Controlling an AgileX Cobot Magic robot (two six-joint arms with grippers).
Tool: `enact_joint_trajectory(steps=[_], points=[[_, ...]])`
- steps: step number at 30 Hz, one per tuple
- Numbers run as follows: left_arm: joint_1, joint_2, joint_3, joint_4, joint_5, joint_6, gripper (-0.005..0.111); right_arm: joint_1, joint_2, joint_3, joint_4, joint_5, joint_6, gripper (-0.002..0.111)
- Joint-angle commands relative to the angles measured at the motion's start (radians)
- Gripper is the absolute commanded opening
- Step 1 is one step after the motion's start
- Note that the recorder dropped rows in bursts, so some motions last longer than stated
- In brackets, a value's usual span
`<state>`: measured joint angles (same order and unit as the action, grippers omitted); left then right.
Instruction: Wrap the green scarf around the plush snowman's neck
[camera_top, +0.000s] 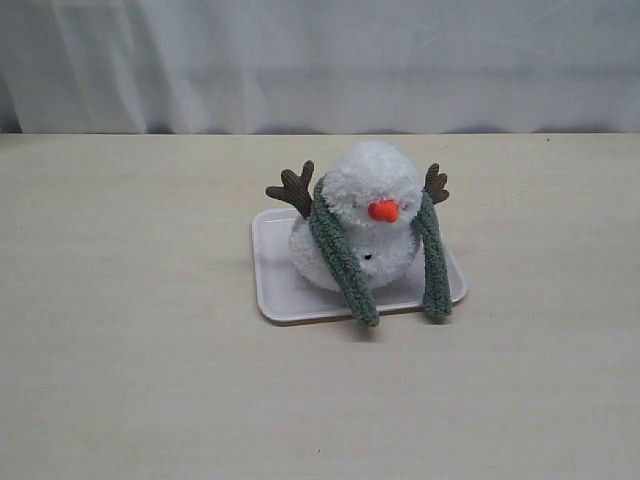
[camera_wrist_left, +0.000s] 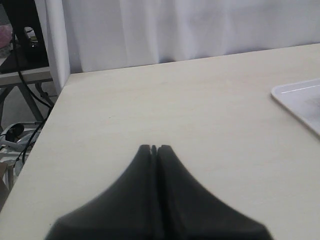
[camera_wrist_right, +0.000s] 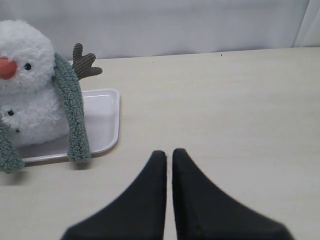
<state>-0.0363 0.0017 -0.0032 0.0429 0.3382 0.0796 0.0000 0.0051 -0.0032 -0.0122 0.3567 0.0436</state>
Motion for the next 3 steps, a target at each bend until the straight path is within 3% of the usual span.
enact_joint_trajectory(steps=[1,3], points=[[0.001,-0.002,0.003,-0.003,-0.012,0.002,0.0,0.0,-0.005,0.003,0.0,-0.007,0.001,0.004],[0.001,-0.002,0.003,-0.003,-0.012,0.002,0.0,0.0,-0.005,0.003,0.0,-0.007,0.001,0.004]])
